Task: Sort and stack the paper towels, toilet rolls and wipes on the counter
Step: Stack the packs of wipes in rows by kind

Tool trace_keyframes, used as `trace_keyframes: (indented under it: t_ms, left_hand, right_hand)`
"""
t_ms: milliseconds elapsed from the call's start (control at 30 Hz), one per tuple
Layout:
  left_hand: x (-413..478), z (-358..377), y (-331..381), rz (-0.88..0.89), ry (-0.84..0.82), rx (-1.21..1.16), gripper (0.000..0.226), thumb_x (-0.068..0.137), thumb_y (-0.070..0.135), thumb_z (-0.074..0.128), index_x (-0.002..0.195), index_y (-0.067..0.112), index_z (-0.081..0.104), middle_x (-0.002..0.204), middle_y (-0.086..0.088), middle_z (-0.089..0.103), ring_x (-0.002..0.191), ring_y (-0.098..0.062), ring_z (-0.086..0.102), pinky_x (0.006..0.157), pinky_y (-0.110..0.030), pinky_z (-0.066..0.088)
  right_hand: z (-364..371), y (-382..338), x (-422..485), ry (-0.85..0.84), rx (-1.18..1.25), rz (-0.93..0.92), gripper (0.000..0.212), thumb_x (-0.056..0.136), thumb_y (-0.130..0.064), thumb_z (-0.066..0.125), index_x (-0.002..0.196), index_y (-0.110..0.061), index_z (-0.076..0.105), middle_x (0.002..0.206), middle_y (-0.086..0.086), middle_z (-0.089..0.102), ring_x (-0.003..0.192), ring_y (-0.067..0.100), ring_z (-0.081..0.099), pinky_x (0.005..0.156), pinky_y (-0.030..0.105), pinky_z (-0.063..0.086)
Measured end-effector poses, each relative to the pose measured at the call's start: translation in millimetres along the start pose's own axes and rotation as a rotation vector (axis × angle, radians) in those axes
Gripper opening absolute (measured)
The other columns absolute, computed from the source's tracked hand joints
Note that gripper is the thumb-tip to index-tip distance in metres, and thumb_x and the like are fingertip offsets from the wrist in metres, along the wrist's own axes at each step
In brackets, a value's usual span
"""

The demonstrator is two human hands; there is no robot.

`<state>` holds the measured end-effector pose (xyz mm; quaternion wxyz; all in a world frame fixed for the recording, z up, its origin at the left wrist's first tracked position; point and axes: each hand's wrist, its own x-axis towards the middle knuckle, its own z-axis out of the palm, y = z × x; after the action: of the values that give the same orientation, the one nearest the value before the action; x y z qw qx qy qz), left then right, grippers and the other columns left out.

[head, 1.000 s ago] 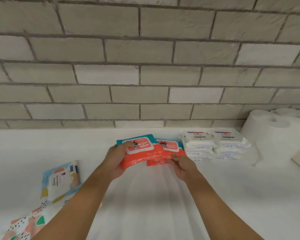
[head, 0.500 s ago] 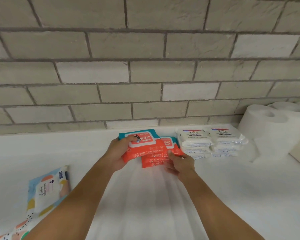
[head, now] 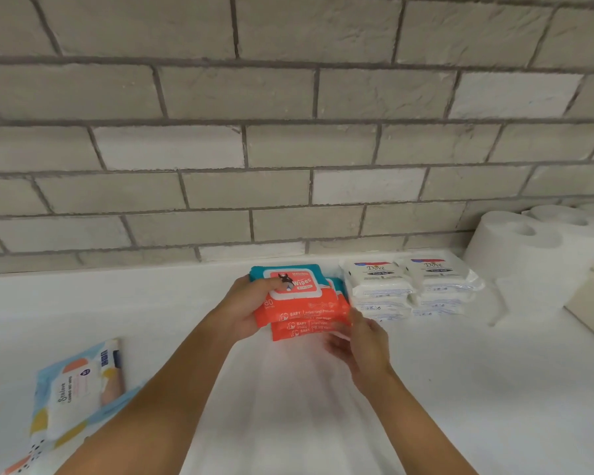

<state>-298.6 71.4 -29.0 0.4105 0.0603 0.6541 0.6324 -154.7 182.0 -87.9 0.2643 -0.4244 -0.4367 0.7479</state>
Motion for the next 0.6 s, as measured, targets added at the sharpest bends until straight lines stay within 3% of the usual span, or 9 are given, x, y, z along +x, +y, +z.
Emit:
trace_keyframes:
  t_ms: [67,133,300,433,600]
  left_hand:
    - [5,7,1,-0.002,-0.017,0.035,0.047,0.082,0.014,0.077,0.125,0.014,0.058,0.106,-0.013,0.073,0.09,-0.028,0.074,0.079,-0.043,0.061]
    - [11,15,1,0.021,0.019,0.089,0.05,0.08,0.016,0.079,0.124,0.013,0.057,0.106,-0.012,0.072,0.088,-0.027,0.074,0.081,-0.046,0.06]
    - [26,32,0,0.207,0.268,0.492,0.061,0.079,0.034,0.078,0.131,0.019,0.049,0.121,-0.006,0.063,0.086,-0.017,0.066,0.073,-0.032,0.057]
    - [28,34,-6,0.317,0.303,0.676,0.06,0.083,0.038,0.073,0.135,0.017,0.05,0.132,-0.007,0.06,0.092,-0.019,0.064,0.082,-0.032,0.055]
    - [28,32,-19,0.362,0.293,0.756,0.051,0.089,0.047,0.063,0.132,0.021,0.052,0.129,-0.006,0.064,0.099,-0.024,0.069,0.09,-0.039,0.057]
  right_hand:
    - [4,-6,-4,-0.171,0.096,0.062,0.021,0.096,-0.03,0.061,0.112,-0.016,0.063,0.094,0.014,0.076,0.082,0.028,0.075,0.07,0.039,0.061]
    - [6,-10,-1,-0.224,0.146,0.084,0.024,0.095,-0.021,0.064,0.116,-0.011,0.061,0.099,0.016,0.075,0.087,0.03,0.075,0.075,0.038,0.062]
    - [5,-11,11,-0.134,0.206,0.131,0.03,0.089,-0.004,0.068,0.118,-0.002,0.059,0.1,0.019,0.074,0.084,0.028,0.075,0.066,0.032,0.063]
    - [5,-7,18,-0.074,0.181,0.118,0.029,0.088,-0.004,0.068,0.116,-0.005,0.059,0.102,0.017,0.073,0.082,0.028,0.075,0.068,0.034,0.063]
    - [8,-5,24,-0.017,0.07,0.082,0.027,0.086,-0.011,0.072,0.11,-0.006,0.06,0.097,0.014,0.074,0.078,0.026,0.076,0.076,0.04,0.062]
